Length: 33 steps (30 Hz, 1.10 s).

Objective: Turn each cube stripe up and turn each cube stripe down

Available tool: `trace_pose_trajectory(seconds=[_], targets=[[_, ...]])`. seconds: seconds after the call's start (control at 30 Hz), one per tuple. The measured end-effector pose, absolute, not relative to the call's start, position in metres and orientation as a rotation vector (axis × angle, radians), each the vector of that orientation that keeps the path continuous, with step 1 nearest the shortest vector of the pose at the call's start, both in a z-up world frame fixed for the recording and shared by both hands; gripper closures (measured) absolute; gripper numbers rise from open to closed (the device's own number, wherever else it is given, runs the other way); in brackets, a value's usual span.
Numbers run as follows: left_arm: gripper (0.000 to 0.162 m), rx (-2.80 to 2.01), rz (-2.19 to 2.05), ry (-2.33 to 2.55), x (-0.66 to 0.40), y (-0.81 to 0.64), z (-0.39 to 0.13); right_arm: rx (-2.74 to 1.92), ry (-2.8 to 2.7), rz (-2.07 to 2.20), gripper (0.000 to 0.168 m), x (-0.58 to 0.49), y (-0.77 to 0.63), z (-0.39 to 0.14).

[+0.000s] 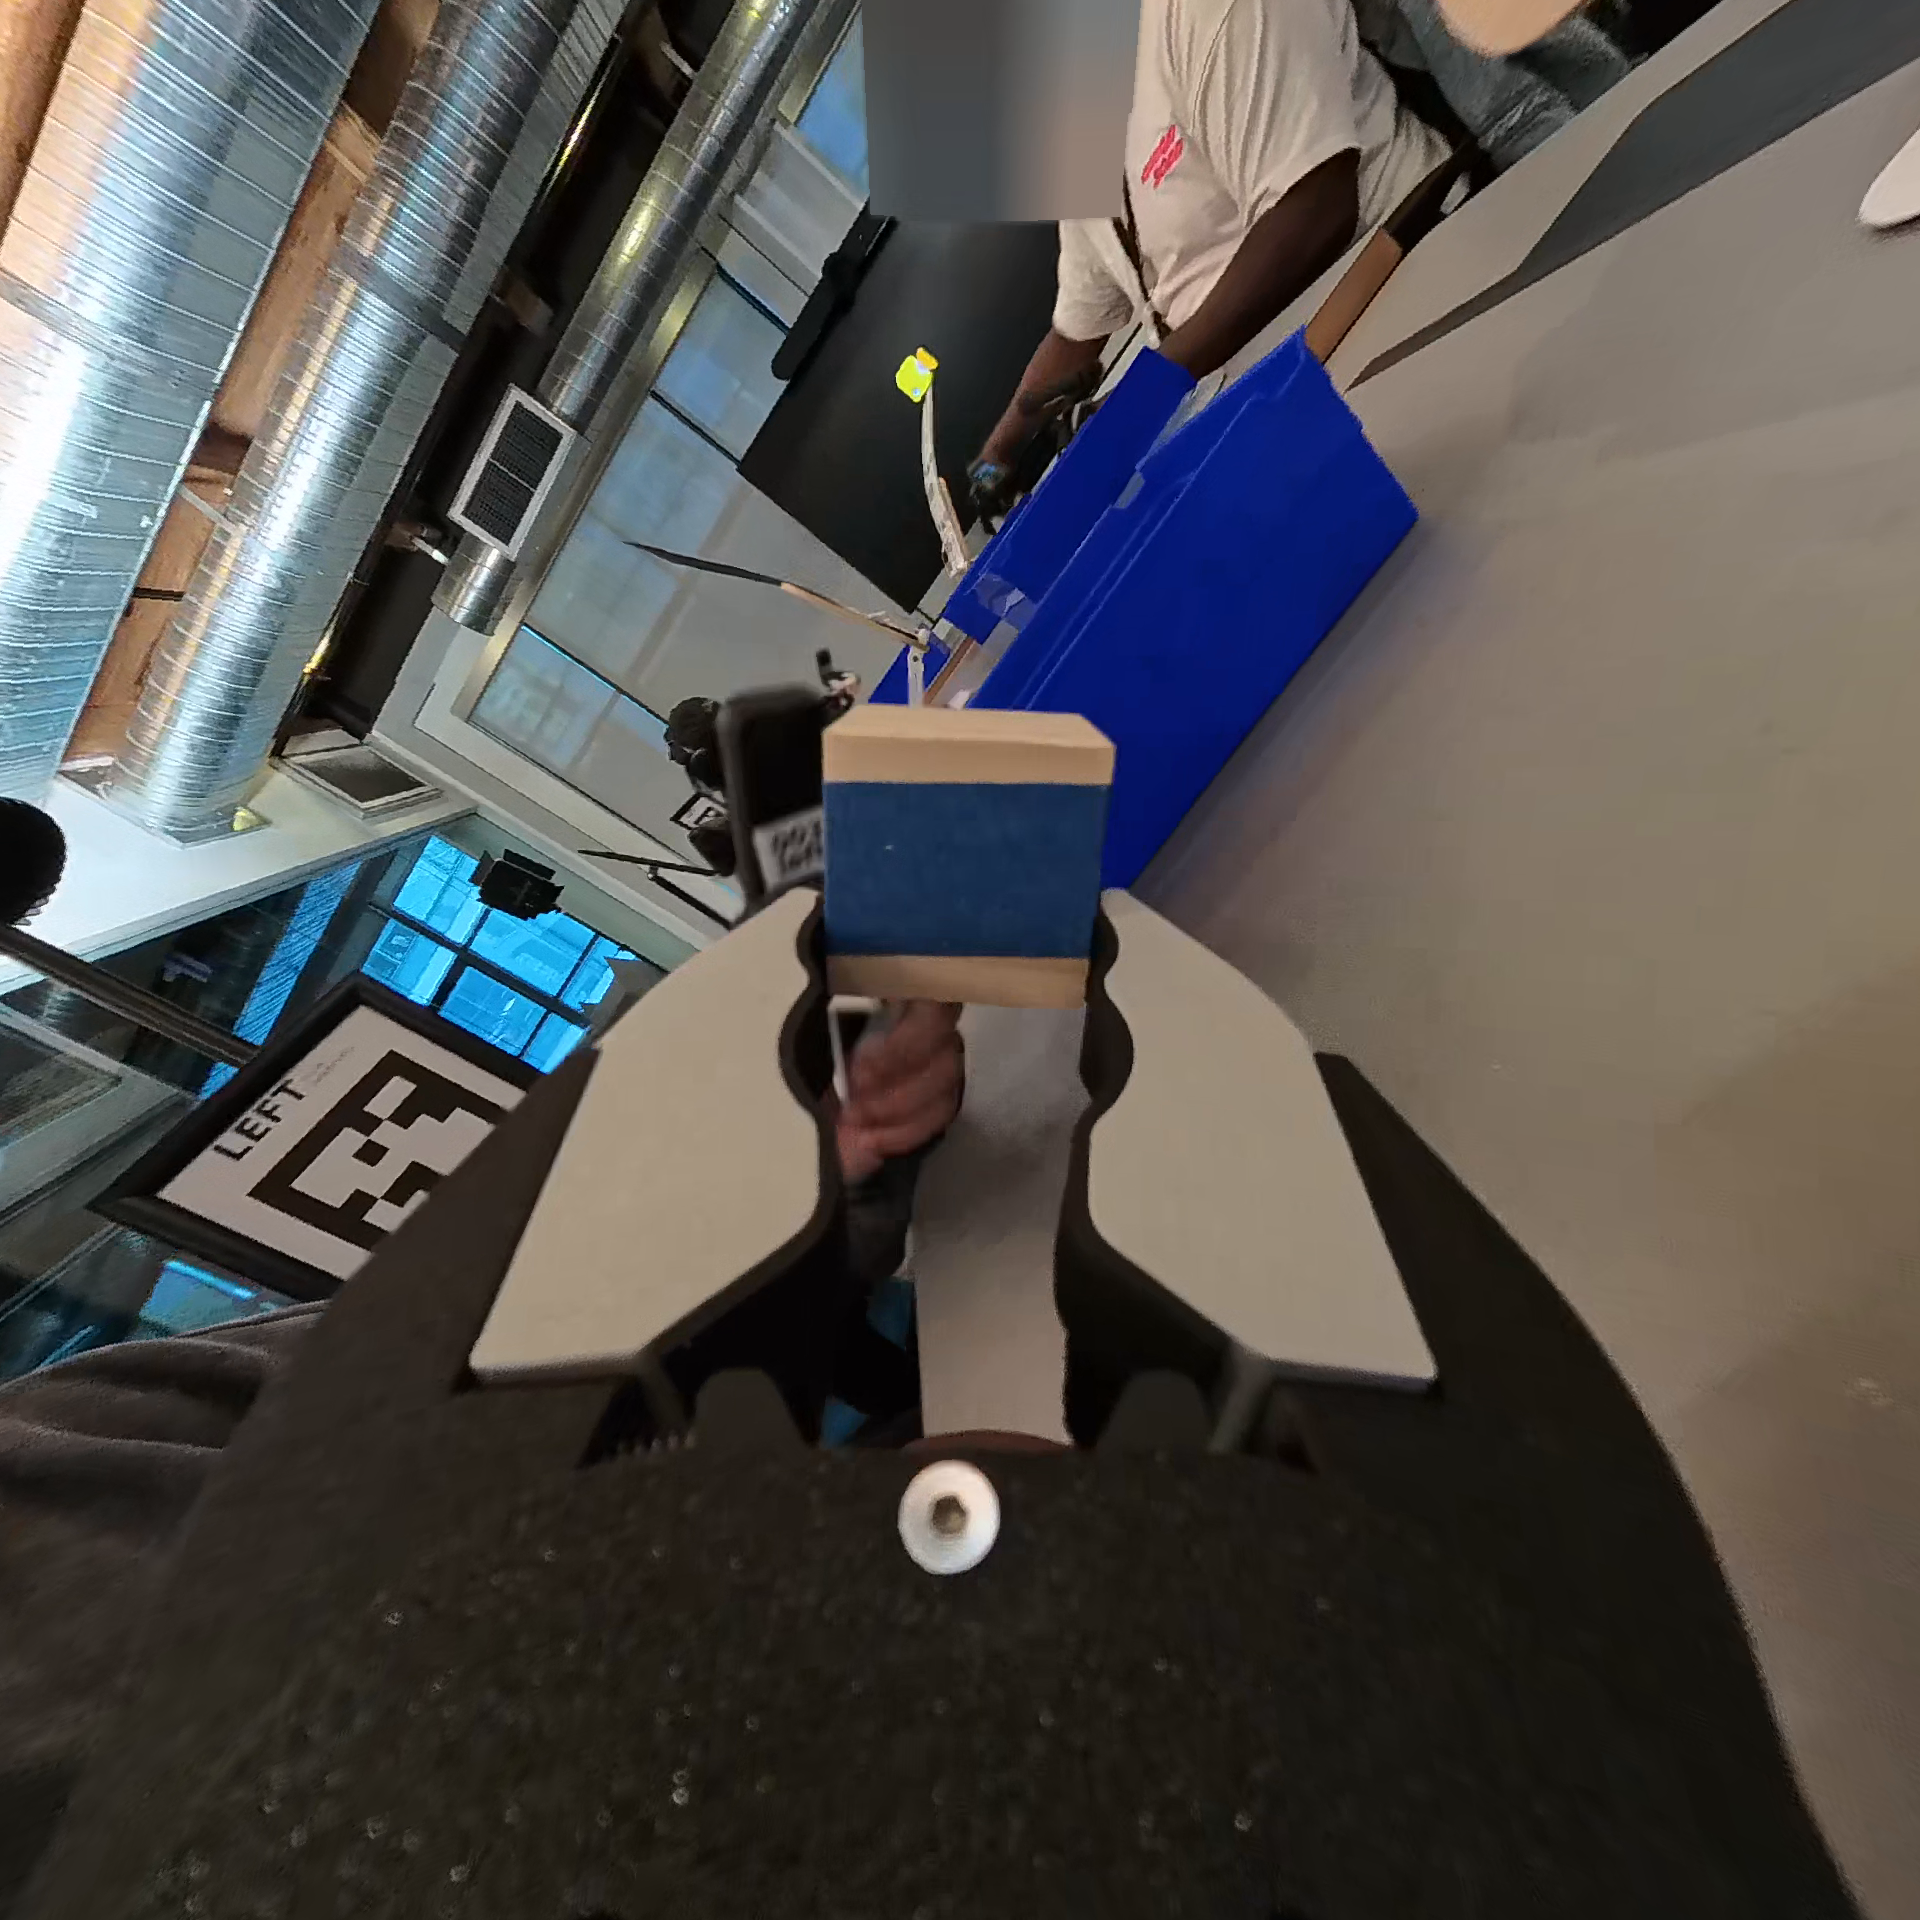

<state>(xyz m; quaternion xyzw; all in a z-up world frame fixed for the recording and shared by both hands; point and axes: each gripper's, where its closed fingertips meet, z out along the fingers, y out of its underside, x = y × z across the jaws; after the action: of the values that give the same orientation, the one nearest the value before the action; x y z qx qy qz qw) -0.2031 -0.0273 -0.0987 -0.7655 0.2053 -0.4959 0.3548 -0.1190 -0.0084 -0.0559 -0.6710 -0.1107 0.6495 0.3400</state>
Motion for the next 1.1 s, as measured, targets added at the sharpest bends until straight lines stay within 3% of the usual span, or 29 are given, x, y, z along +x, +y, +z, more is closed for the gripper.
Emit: trace_pose_trajectory(seconds=[0.07, 0.2, 0.4, 0.5, 0.77, 0.97, 1.1], targets=[[0.090, -1.985, -1.157, 0.554, -0.214, -0.040, -0.116, -1.752, -0.297, 1.633, 0.123, -0.113, -0.006, -0.054], [0.094, -1.929, -1.184, 0.590, -0.215, -0.049, -0.098, -1.780, -0.365, 1.373, 0.123, -0.084, 0.001, -0.033], [0.099, -1.945, -1.113, 0.692, -0.206, -0.058, -0.104, -1.970, -0.229, 0.547, 0.123, 0.074, 0.025, 0.007], [0.100, -1.963, -1.145, 0.719, -0.200, -0.062, -0.108, -2.219, -0.133, 0.196, 0.122, 0.146, 0.030, -0.032], [0.100, -2.012, -1.152, 0.762, -0.196, -0.065, -0.118, -2.656, -0.123, 0.010, 0.122, 0.170, 0.057, -0.154], [0.100, -2.015, -1.156, 0.751, -0.196, -0.063, -0.120, -2.795, -0.101, -0.023, 0.122, 0.168, 0.056, -0.179], [0.100, -2.032, -1.185, 0.755, -0.195, -0.065, -0.122, -2.774, -0.093, -0.001, 0.111, 0.170, 0.057, -0.181]])
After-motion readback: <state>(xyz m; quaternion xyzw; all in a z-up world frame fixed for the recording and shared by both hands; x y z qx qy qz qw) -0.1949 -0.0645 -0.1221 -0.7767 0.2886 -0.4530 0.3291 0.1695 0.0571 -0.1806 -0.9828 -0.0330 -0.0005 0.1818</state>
